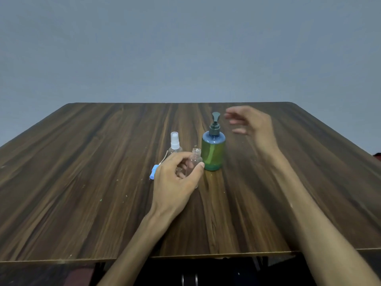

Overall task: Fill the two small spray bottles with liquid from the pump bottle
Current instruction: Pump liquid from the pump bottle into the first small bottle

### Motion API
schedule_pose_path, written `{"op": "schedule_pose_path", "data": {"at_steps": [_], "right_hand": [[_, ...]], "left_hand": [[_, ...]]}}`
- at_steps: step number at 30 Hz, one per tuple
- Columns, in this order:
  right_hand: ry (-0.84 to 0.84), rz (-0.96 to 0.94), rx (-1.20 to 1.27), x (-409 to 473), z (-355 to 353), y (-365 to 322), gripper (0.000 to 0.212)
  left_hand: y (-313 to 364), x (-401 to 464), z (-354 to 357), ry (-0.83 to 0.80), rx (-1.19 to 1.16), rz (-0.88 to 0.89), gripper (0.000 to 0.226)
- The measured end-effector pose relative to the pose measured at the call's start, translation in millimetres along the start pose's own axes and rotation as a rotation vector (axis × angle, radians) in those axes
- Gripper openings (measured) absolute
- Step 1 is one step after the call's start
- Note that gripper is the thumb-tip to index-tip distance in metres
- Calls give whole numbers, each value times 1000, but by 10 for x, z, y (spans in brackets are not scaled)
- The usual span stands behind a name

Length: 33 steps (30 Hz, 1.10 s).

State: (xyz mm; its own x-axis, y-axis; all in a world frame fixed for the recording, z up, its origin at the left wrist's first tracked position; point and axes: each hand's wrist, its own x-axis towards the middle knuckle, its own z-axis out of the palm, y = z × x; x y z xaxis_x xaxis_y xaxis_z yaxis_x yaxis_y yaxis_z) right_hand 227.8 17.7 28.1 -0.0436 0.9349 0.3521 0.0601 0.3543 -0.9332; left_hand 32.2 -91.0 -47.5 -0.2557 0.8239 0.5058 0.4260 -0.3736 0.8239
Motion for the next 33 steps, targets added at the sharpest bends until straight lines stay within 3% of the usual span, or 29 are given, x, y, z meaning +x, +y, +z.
{"op": "schedule_pose_path", "data": {"at_steps": [3, 5, 7, 12, 15, 21, 25, 29, 33], "right_hand": [[-295, 156, 56, 240, 251, 106, 58], [-388, 189, 76, 213, 398, 174, 69], [-351, 164, 68, 181, 483, 235, 75], [15, 161, 75, 9, 673, 252, 69], [116, 213, 47, -181, 694, 179, 69], [57, 105, -28, -637, 614, 26, 68], [-52, 189, 40, -613, 560, -91, 76], [-57, 191, 21, -563, 578, -121, 48], [-52, 119, 66, -607, 630, -34, 51]], "left_hand": [[-8, 82, 77, -4, -44, 2, 9], [-21, 123, 108, -17, -82, -1, 10], [-16, 150, 117, -31, -103, -13, 12], [-18, 154, 122, -24, -173, -65, 17], [-29, 112, 101, -21, -222, -54, 24], [76, 16, 27, -49, -337, -29, 28], [147, 8, 28, -70, -333, 10, 28], [165, 20, 8, -54, -324, 6, 30], [198, 20, 15, -31, -315, 36, 30]]}}
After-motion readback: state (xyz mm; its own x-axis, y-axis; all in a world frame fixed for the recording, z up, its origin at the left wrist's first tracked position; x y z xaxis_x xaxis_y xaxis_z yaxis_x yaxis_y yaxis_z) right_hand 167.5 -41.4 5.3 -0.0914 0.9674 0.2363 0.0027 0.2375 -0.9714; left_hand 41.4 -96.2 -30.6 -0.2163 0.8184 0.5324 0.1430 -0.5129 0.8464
